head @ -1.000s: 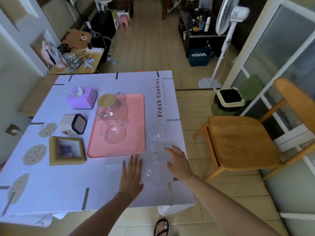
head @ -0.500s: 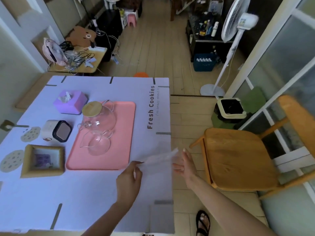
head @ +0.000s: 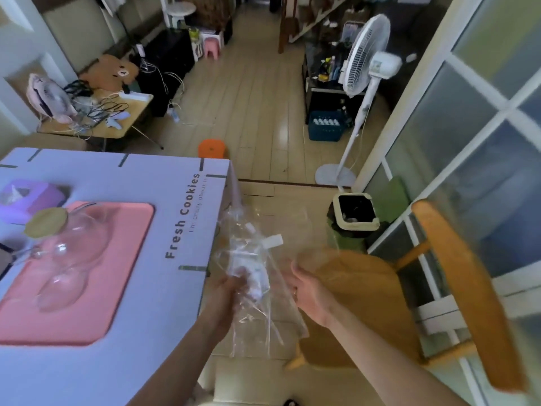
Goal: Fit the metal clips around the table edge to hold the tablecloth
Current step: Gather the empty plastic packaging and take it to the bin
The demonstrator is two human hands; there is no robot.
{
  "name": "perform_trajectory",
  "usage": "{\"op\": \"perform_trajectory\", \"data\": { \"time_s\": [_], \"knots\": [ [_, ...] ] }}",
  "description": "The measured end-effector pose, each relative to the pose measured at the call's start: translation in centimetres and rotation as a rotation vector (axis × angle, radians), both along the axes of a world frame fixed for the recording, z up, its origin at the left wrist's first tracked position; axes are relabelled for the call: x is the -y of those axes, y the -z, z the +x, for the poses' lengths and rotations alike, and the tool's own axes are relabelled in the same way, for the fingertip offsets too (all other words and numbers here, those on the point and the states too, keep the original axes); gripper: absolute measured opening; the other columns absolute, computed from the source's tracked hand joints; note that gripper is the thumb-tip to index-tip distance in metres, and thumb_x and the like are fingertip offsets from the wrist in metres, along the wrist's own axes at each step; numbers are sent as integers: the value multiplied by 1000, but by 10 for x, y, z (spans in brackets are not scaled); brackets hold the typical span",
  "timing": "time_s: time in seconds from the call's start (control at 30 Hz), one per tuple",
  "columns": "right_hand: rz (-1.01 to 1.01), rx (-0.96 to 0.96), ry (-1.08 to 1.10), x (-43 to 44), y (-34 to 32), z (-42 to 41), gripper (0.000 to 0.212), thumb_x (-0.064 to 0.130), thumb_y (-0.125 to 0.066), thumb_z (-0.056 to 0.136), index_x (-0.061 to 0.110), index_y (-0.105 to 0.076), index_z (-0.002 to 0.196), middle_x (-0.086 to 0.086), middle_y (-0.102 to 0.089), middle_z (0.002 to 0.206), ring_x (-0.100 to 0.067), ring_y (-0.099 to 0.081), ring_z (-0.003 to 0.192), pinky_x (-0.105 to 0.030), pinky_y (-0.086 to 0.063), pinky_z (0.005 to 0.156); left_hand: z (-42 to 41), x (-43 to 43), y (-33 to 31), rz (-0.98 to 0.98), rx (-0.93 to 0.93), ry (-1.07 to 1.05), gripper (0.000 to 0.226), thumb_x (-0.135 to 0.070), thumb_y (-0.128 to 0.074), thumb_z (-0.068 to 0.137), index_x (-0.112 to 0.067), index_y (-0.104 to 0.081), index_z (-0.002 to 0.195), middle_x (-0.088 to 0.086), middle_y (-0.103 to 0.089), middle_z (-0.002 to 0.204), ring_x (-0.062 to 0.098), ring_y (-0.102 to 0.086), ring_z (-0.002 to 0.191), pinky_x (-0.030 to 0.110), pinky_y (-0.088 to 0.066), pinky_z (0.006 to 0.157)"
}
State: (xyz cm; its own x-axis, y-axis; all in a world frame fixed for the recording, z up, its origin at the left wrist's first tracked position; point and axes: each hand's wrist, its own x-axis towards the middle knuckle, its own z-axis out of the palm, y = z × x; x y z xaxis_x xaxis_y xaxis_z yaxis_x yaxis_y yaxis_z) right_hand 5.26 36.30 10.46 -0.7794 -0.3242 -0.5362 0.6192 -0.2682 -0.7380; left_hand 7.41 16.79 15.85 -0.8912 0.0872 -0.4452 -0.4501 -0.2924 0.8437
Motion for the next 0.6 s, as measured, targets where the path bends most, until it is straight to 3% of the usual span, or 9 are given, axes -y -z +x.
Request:
{"op": "perform_trajectory", "data": {
  "time_s": [0.1, 0.2, 0.3, 0.4, 0.47, 0.53, 0.6],
  "knots": [
    [-126, -7, 100, -26, -14, -11, 38, 22, -55, 91, 13, -54, 128, -12, -65, 115, -23, -66, 98, -32, -56, 76, -17, -30, 7, 75, 77, 69, 22, -17, -65, 63, -9, -64, 84, 9, -56, 73, 18, -51, 61, 20, -42, 48],
    [-159, -18, 246, -54, -16, -21, 24, 8, -52, 92, 3, -56, 115, -8, -71, 90, -17, -66, 72, -25, -54, 58, -38, -55, 10, 83, 112, 206, 50, -18, -78, 57, 3, -61, 99, 17, -59, 93, 24, -56, 81, 28, -45, 68],
    [-129, -25, 363, -83, -13, -33, 28, 12, -59, 88, 3, -60, 115, -11, -69, 98, -21, -62, 79, -25, -51, 60, -65, -82, 10, 86, 70, 371, 61, -15, -78, 57, 3, -60, 113, 18, -65, 109, 24, -63, 96, 30, -51, 79],
    [-139, -44, 499, -113, -15, -46, 18, 11, -58, 84, 5, -68, 97, -13, -68, 94, -20, -60, 73, -26, -45, 58, -101, -107, 13, 103, 69, 575, 69, -9, -78, 57, -4, -55, 122, 20, -61, 120, 28, -58, 106, 39, -45, 91],
    [-147, -65, 595, -132, -19, -57, 22, 7, -52, 86, 8, -73, 80, -12, -69, 83, -19, -61, 68, -25, -48, 55, -129, -124, 16, 84, 67, 753, 69, 4, -71, 63, -8, -51, 128, 15, -62, 119, 25, -57, 108, 40, -44, 95],
    [-158, -87, 707, -153, -22, -69, 27, 3, -47, 87, 7, -71, 74, -13, -68, 82, -22, -64, 69, -30, -55, 60, -159, -142, 18, 53, 63, 893, 60, 15, -62, 68, -5, -51, 124, 8, -67, 110, 18, -62, 101, 32, -49, 88],
    [-168, -111, 822, -171, -26, -84, 17, 0, -48, 83, 2, -65, 79, -14, -63, 79, -24, -62, 68, -36, -53, 66, -191, -162, 16, -36, 53, 984, 48, 17, -59, 71, 2, -52, 115, -3, -70, 83, 8, -65, 78, 23, -49, 79]
  ]
}}
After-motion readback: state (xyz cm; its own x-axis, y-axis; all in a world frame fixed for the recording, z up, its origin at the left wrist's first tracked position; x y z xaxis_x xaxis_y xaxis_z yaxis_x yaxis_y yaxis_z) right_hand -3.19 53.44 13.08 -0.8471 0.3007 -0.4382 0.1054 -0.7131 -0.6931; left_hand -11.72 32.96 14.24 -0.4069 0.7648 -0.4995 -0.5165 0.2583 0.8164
